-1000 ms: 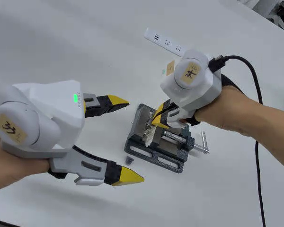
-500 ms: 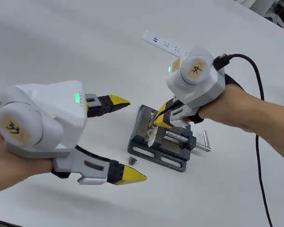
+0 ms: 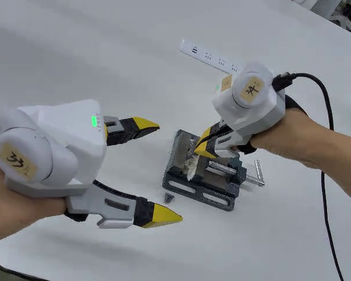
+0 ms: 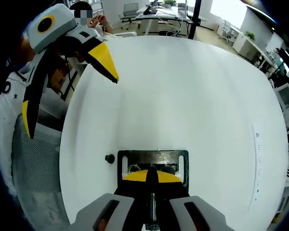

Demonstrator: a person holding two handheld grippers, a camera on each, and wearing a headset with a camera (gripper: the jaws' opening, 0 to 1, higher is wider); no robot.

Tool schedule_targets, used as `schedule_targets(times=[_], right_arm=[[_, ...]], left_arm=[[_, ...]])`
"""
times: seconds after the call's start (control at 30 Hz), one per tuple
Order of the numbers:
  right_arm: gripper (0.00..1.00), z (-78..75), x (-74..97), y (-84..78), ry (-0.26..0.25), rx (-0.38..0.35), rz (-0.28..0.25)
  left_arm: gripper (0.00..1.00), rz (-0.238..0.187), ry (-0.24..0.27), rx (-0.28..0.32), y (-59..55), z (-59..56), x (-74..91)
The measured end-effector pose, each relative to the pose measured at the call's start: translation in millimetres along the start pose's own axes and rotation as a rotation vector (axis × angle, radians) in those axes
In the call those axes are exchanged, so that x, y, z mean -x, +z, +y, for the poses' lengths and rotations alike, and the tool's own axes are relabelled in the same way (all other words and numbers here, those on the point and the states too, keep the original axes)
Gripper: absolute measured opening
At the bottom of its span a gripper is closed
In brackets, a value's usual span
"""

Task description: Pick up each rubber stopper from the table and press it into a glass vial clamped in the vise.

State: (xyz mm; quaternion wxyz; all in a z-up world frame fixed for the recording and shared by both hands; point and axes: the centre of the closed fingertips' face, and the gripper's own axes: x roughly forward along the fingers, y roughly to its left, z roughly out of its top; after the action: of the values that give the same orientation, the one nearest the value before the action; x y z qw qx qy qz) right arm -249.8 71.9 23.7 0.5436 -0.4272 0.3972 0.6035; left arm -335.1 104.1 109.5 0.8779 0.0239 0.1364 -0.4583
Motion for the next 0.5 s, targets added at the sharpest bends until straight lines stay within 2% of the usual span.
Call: schedule_targets(times=[0.3,0.5], right_arm=[[0.01,-0.2,1.1,1.7,-0.012,-0.033,-0.034],[0.04,0.3,8.4,0.1,-0.032,-0.058,-0.067]], left_arm=[[0.81,0.008,0.004,-0.004,1.7,-2.3,3.2],[0.81,0.017,0.002,-0.009,2.5,-3.7,3.3]])
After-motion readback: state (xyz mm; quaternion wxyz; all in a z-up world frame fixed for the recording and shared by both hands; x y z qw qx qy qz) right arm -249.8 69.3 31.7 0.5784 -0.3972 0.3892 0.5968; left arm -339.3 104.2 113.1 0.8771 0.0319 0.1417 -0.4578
